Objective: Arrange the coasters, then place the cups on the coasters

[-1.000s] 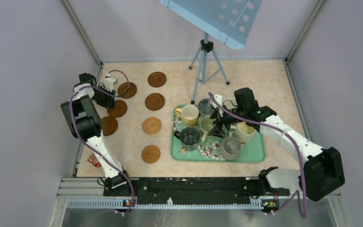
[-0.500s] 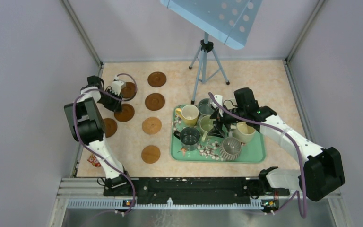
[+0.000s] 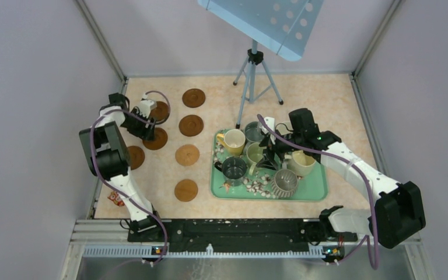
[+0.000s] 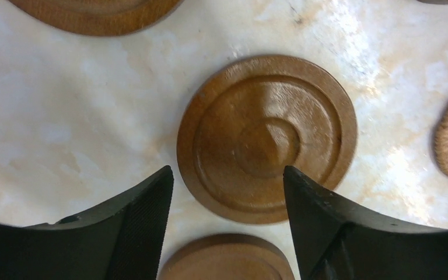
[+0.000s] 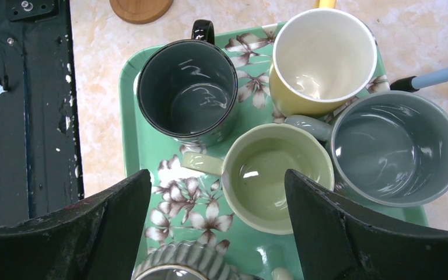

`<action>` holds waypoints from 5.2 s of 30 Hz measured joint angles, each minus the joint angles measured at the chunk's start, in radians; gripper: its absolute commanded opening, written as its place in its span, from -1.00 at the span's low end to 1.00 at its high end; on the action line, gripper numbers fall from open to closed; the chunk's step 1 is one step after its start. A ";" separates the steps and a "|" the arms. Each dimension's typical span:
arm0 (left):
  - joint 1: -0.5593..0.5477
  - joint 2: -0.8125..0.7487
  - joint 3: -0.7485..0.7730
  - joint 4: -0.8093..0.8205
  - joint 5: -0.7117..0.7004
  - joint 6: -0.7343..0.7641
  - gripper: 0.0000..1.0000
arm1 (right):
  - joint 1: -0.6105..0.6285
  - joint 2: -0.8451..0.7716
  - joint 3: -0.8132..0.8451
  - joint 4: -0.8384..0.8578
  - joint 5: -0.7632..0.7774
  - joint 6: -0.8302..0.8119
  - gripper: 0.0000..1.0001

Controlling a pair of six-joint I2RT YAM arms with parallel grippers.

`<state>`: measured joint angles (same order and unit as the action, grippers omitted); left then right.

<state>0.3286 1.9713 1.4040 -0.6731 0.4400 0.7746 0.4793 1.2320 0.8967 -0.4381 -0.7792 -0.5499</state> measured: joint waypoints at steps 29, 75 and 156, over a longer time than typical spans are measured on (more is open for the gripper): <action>0.238 -0.118 -0.170 -0.170 -0.006 0.378 0.07 | 0.000 -0.044 0.000 -0.035 -0.001 0.003 0.67; 0.090 -0.290 -0.353 -0.121 -0.058 0.296 0.00 | -0.032 -0.108 0.000 0.018 0.011 0.128 0.70; 0.131 -0.328 -0.383 -0.125 -0.213 0.419 0.44 | -0.050 -0.108 0.000 0.034 0.008 0.142 0.71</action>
<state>0.4599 1.6428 1.0214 -0.7979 0.2272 1.1938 0.4290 1.1244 0.8970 -0.4038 -0.7715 -0.4084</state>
